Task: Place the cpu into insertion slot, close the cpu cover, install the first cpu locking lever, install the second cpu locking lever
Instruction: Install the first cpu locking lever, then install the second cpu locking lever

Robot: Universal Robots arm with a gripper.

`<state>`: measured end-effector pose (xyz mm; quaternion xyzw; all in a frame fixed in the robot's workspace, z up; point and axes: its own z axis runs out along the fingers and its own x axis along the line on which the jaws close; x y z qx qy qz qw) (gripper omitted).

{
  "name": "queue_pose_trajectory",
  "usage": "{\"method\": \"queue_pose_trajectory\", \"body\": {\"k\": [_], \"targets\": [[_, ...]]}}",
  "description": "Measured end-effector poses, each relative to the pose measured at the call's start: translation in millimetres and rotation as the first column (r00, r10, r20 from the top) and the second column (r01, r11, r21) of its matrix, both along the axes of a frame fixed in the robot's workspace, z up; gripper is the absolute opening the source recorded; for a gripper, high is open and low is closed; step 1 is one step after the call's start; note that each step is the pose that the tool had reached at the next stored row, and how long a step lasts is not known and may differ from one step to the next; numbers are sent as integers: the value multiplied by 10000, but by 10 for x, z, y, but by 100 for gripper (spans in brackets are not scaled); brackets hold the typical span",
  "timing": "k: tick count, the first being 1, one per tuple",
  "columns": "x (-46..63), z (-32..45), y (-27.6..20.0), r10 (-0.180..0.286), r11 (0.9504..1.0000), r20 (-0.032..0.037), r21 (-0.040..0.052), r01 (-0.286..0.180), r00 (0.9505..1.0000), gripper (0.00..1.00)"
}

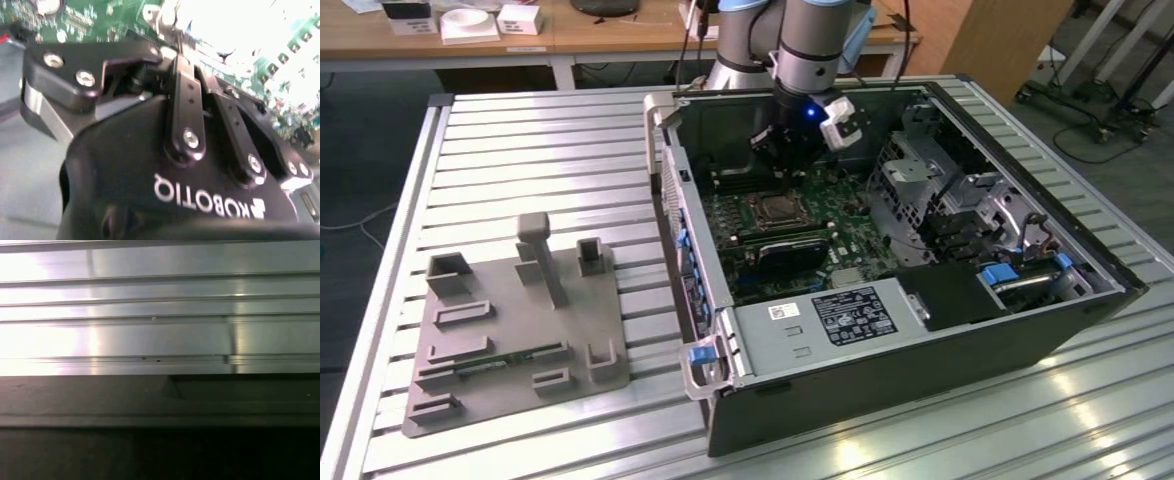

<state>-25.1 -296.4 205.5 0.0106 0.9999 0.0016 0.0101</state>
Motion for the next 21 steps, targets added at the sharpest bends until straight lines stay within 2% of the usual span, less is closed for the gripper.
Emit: {"method": "queue_pose_trajectory", "body": {"k": [15, 18, 21], "targets": [[0, 36, -2, 1, 10000, -1, 0, -1, 10000, 10], [0, 36, -17, 0, 10000, -1, 1, 0, 10000, 10], [0, 36, -52, 0, 10000, -1, 1, 0, 10000, 10]]}}
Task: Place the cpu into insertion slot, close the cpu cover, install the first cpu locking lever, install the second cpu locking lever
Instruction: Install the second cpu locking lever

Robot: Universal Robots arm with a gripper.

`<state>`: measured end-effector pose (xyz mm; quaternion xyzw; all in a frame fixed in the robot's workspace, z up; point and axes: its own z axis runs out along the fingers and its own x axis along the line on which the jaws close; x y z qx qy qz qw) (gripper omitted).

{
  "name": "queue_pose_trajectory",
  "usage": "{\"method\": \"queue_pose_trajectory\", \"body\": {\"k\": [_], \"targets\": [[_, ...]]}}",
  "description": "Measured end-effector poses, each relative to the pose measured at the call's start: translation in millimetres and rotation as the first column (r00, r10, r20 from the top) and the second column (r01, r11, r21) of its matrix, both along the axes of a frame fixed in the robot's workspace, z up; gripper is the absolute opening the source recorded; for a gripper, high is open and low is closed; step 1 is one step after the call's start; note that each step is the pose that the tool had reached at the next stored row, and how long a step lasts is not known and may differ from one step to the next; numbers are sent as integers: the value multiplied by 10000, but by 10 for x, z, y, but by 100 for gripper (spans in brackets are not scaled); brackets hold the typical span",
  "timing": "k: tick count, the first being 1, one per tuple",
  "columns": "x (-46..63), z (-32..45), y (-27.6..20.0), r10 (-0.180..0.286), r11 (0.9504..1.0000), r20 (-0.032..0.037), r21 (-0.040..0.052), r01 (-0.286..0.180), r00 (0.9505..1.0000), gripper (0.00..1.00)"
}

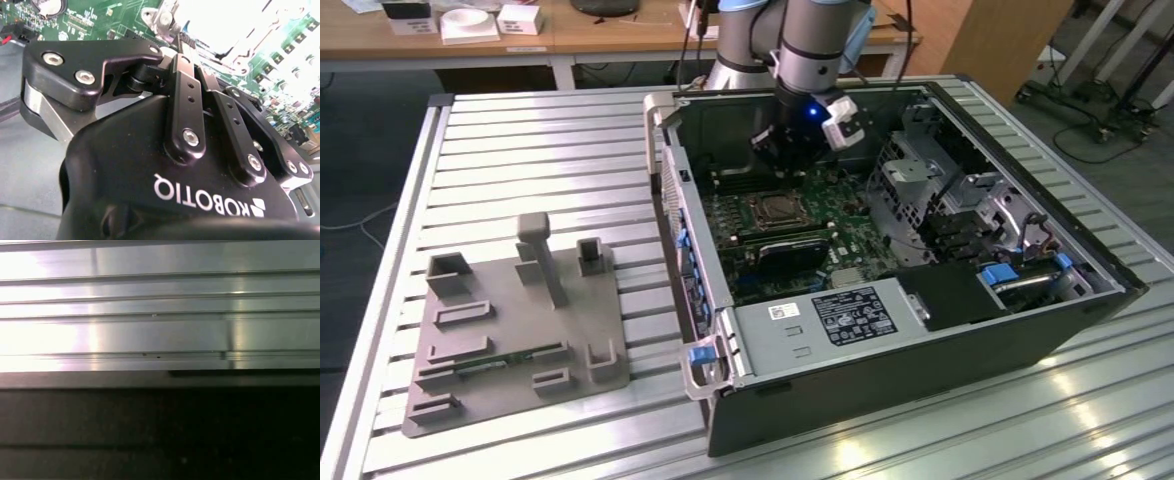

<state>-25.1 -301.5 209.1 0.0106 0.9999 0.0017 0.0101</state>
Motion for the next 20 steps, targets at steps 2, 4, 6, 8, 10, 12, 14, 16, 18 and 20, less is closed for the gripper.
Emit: {"method": "queue_pose_trajectory", "body": {"k": [2, 4, 6, 8, 10, 12, 14, 16, 18, 20], "targets": [[0, 0, -30, 1, 10000, 0, 0, -1, 10000, 10], [0, 0, -60, 1, 10000, 0, 0, -1, 10000, 10], [0, 0, -85, 1, 10000, 1, 1, -1, 10000, 10], [0, 0, -110, 1, 10000, 0, 0, -1, 10000, 10], [0, 0, -137, 1, 10000, 0, 0, -1, 10000, 10], [0, 0, -152, 1, 10000, 1, 1, -1, 10000, 10], [0, 0, -152, 0, 10000, 0, 0, 0, 10000, 10], [0, 0, -152, 0, 10000, 0, -1, 0, 10000, 10], [0, 0, -153, 1, 10000, 0, 0, -1, 10000, 10], [0, 2, -153, 1, 10000, 1, 0, -1, 10000, 10]]}}
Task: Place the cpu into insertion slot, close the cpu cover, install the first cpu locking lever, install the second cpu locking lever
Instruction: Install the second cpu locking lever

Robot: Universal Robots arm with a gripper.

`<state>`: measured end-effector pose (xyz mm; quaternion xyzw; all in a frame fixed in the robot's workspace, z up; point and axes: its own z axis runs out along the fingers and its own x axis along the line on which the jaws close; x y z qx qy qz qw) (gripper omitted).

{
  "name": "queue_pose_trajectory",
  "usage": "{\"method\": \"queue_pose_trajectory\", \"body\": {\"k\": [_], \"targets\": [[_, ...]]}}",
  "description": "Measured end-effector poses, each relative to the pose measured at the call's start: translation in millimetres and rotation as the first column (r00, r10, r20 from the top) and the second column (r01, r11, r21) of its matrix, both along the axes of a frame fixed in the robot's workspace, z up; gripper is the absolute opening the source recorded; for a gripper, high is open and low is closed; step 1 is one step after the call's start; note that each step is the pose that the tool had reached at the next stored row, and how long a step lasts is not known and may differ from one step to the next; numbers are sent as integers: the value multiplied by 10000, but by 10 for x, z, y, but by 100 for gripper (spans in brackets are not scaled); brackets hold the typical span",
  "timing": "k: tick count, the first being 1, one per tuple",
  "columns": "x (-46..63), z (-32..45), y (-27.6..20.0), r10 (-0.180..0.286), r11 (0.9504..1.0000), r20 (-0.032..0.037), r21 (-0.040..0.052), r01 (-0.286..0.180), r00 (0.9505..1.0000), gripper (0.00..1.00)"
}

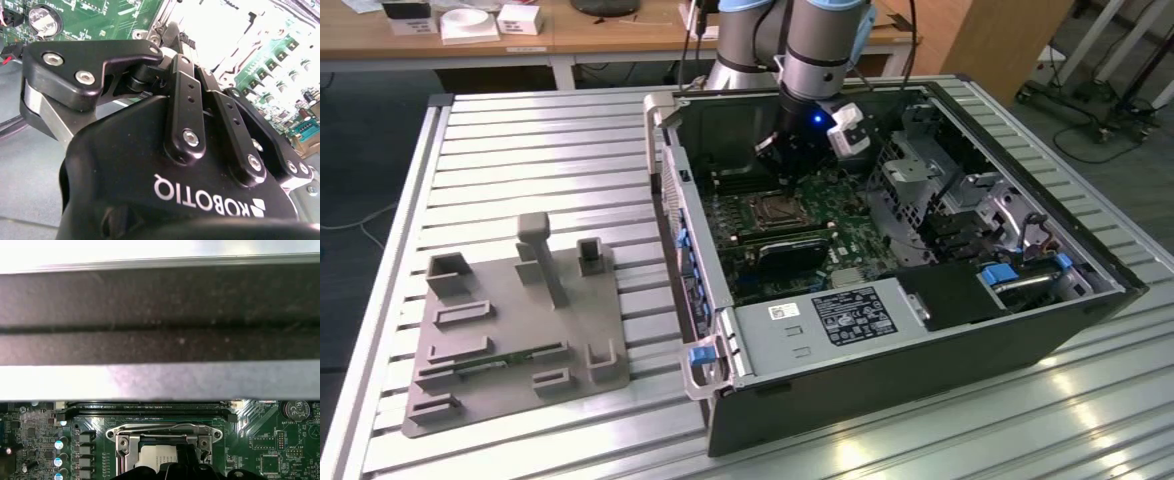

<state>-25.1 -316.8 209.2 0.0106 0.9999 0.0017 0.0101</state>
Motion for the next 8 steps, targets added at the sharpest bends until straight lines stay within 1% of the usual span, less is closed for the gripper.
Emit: {"method": "queue_pose_trajectory", "body": {"k": [4, 8], "targets": [[0, 30, 0, 0, 10000, 0, -1, 0, 10000, 10], [0, 98, 0, -1, 10000, -1, 1, 1, 10000, 10]]}}
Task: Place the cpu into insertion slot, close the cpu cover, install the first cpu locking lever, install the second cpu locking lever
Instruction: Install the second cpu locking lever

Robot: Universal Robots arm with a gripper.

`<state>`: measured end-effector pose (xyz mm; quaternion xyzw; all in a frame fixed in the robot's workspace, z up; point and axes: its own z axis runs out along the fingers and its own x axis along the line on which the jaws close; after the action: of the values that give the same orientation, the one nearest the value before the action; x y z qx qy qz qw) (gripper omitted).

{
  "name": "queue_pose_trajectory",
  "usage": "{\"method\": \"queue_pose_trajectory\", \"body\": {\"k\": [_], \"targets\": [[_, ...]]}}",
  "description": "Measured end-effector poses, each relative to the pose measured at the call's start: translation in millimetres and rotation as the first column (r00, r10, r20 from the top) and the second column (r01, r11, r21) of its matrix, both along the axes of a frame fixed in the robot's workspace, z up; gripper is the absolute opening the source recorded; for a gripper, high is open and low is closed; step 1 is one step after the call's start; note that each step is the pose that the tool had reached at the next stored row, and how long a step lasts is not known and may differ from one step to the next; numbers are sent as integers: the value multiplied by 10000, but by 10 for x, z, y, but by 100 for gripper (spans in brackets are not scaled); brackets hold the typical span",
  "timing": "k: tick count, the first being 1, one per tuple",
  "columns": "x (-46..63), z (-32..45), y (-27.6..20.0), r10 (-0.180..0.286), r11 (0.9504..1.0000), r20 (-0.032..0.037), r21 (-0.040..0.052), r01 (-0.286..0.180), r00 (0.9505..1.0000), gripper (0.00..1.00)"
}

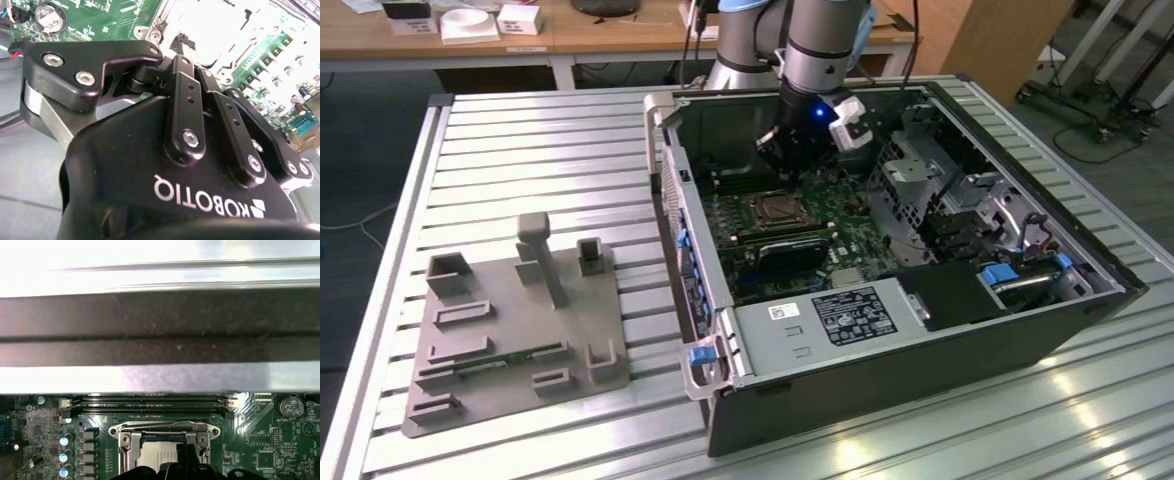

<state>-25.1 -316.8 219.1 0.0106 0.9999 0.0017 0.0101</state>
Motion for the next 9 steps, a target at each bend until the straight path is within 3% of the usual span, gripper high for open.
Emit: {"method": "queue_pose_trajectory", "body": {"k": [5, 9], "targets": [[1, 12, -9, 2, 10000, 0, 1, -2, 10000, 10], [15, 12, -49, 1, 10000, 0, 1, -1, 10000, 10]]}}
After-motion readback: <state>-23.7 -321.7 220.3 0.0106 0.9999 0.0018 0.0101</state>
